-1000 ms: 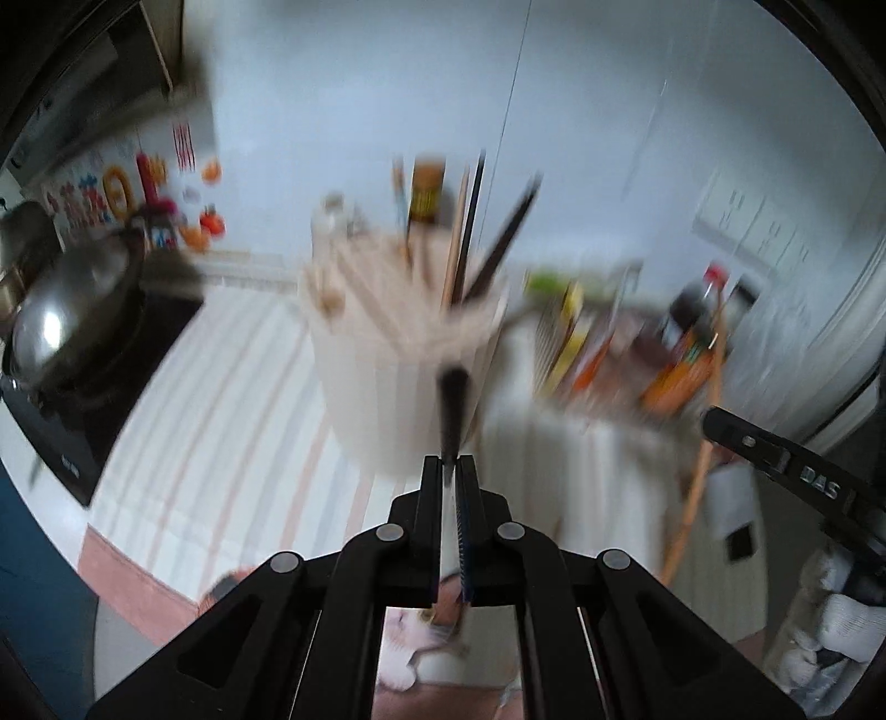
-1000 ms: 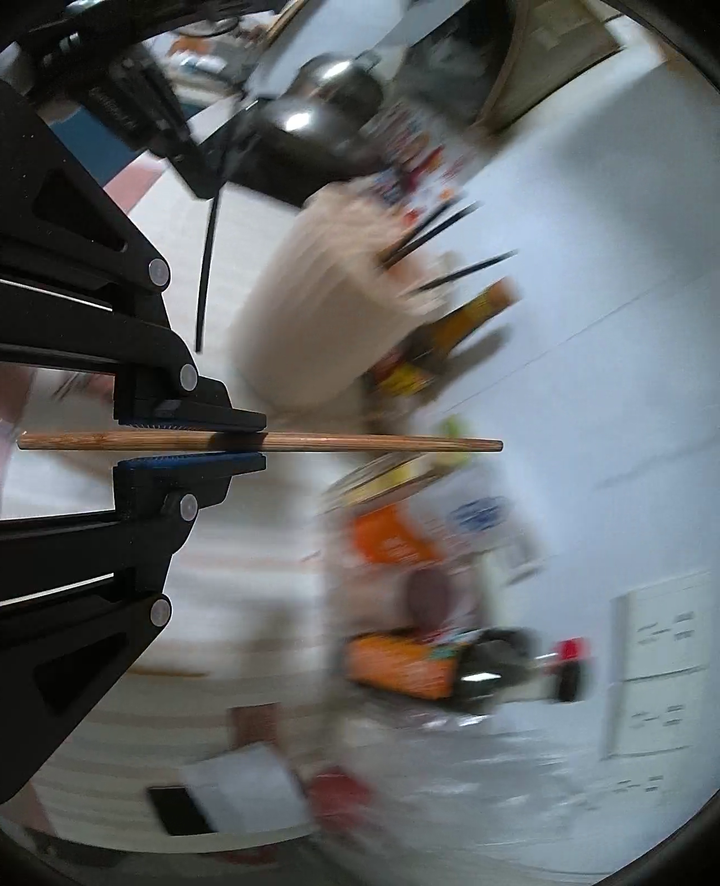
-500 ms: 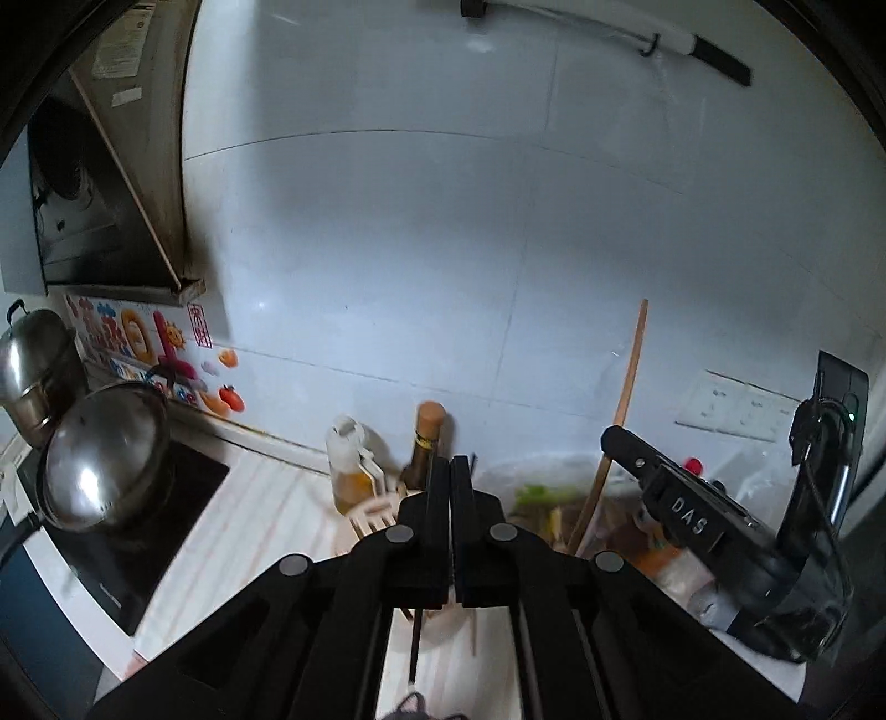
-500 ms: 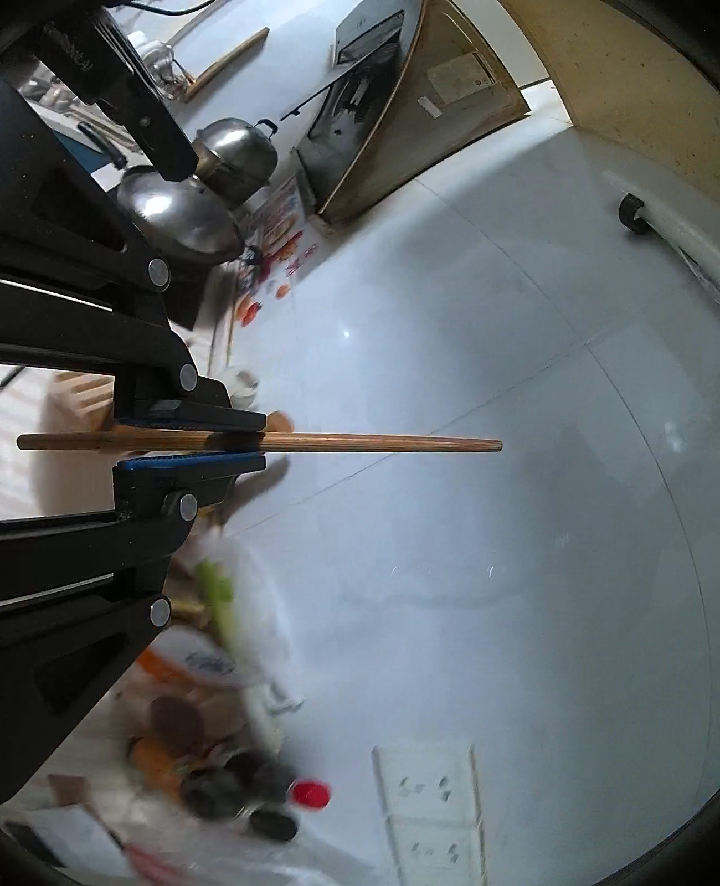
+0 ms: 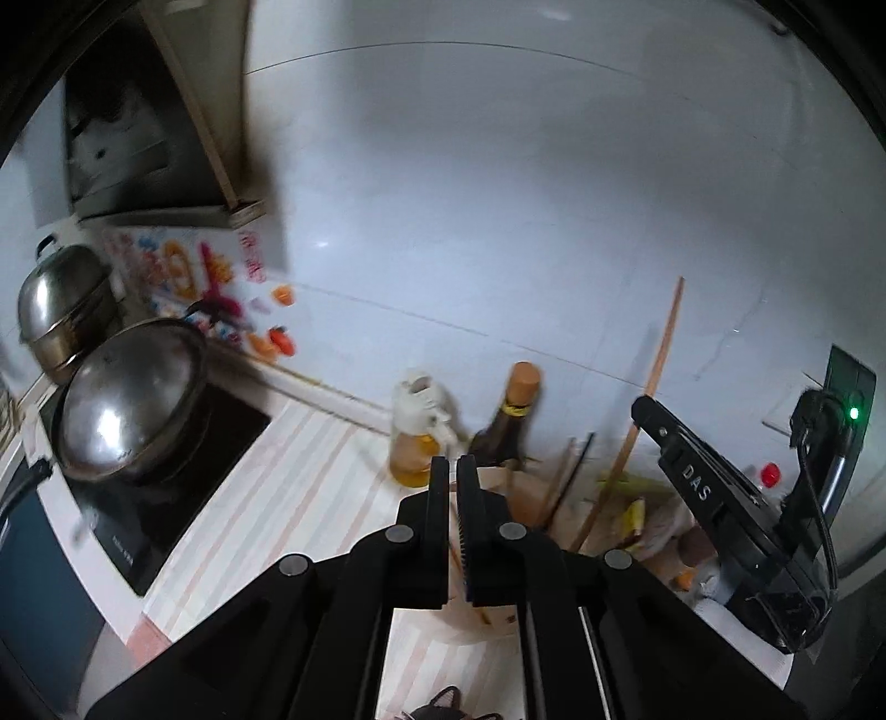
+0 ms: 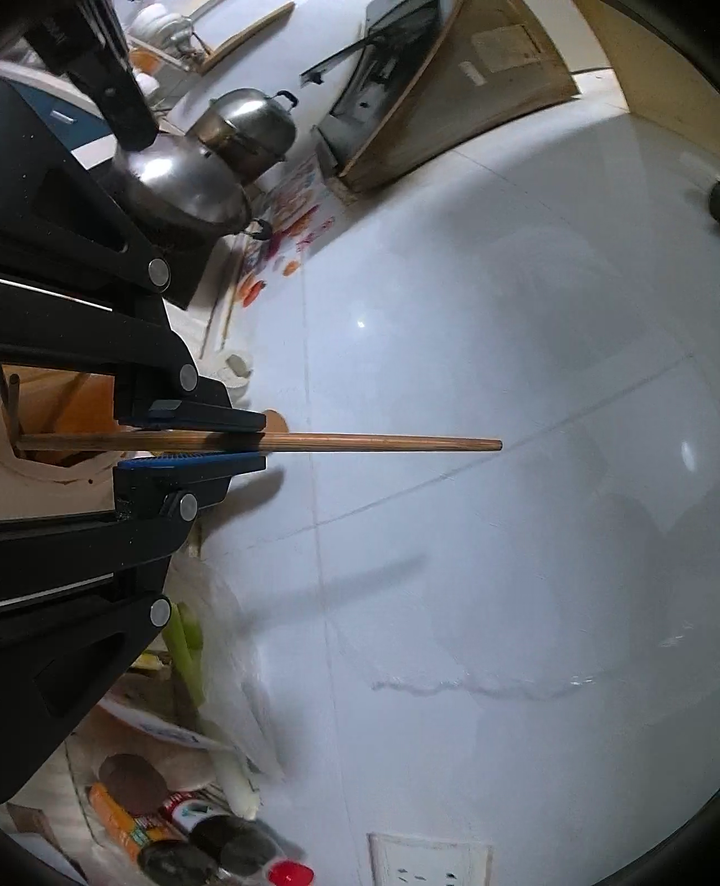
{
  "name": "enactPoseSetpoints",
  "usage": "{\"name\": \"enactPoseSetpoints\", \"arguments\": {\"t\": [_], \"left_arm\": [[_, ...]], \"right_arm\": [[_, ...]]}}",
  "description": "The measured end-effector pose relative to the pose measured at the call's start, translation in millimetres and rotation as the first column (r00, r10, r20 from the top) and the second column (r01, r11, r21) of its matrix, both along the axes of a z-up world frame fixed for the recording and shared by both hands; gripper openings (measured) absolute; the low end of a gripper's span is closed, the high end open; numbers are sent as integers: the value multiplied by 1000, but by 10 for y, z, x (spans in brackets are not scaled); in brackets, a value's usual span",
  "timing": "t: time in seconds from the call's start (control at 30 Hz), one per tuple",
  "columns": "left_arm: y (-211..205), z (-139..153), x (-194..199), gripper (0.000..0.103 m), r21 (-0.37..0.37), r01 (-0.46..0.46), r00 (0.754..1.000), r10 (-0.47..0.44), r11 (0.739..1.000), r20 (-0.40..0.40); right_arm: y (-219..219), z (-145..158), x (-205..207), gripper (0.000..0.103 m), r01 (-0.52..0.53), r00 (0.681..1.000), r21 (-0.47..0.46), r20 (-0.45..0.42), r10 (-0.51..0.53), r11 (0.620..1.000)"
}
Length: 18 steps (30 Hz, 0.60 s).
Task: Organize utensils
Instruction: 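Lower both chopsticks into the holder and open both tools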
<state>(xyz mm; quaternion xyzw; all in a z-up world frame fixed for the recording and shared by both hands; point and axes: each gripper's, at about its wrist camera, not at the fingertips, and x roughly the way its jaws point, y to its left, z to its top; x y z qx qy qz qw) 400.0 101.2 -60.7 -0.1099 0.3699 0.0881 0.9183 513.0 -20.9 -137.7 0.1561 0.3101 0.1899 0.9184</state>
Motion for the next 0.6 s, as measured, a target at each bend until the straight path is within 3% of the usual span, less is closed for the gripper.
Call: {"name": "enactPoseSetpoints", "arguments": {"t": [0.07,0.13,0.17,0.2,0.23,0.3,0.37,0.43,0.6], "left_arm": [[39,-66,-28,6,14,-13,1000,14,1000,-17],[70,-126,-56,16,22,-24,999,25,999,-30],[98,-166,-68,42,20,-28,999,29,999,-36],[122,-193,-85,82,16,-34,999,35,999,-38],[140,-204,-117,94,15,-39,999,39,999,-27],[156,-201,-201,98,17,-39,999,39,999,5],[161,-211,-253,98,26,-26,1000,26,999,16],[155,-219,-307,103,31,-22,1000,21,999,22],[64,-246,-543,103,33,19,999,-21,999,42]], "right_arm": [[35,-66,-32,7,-12,1000,-30,12,12,999],[71,-115,-70,7,-30,999,-40,19,31,999],[94,-129,-87,7,-40,999,-52,16,41,998],[116,-155,-97,7,-63,998,-56,5,64,996],[126,-174,-108,8,-80,997,-61,-8,80,995],[132,-183,-135,8,-110,994,-74,-34,108,991],[101,-165,-184,18,-134,990,-77,-64,129,988],[-17,-90,-284,53,-119,991,-74,-68,114,990],[-454,151,-587,57,-32,998,-52,-51,29,998]]}}
